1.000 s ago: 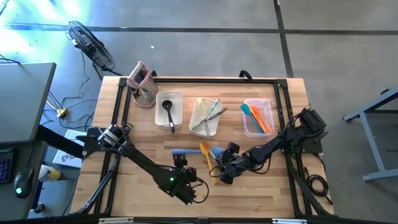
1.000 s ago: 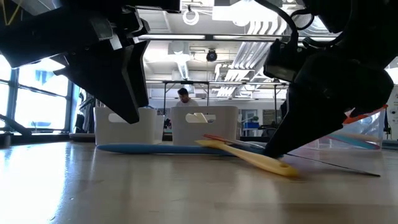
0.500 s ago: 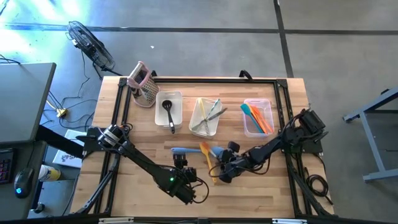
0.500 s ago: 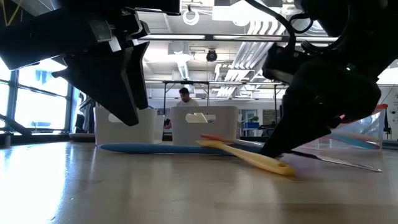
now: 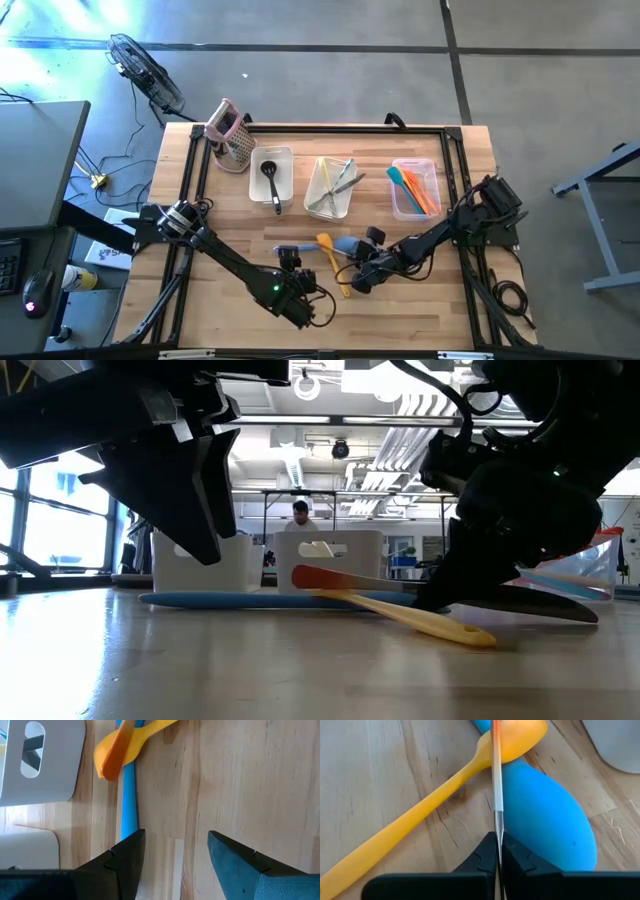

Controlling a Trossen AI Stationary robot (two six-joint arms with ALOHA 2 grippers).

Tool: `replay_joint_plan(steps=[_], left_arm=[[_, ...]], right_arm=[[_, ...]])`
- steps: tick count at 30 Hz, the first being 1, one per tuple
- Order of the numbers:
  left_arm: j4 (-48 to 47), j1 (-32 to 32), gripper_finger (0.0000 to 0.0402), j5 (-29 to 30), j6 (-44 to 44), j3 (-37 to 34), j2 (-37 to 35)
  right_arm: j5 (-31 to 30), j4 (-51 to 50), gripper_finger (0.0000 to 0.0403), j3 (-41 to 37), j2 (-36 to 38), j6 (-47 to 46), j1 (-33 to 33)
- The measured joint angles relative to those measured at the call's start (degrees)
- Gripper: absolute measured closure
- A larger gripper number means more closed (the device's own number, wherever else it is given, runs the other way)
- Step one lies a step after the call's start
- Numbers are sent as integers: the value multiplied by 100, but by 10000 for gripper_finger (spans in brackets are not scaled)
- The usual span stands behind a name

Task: Pick & Place Kitchen Items
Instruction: Put the orange table knife into the right white bin

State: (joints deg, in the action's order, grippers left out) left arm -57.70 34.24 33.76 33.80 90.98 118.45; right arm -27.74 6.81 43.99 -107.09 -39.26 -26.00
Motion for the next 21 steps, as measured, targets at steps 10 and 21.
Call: replay_joint_plan(steps=[10,21], left_arm=[[-19,0,193,15,-50,-2,0],[640,-13,193,1019,-1169,-4,0]], right_arm=[[-227,-175,398,-35,345,340,-141],[-330,-44,399,-13,609,588,-142]])
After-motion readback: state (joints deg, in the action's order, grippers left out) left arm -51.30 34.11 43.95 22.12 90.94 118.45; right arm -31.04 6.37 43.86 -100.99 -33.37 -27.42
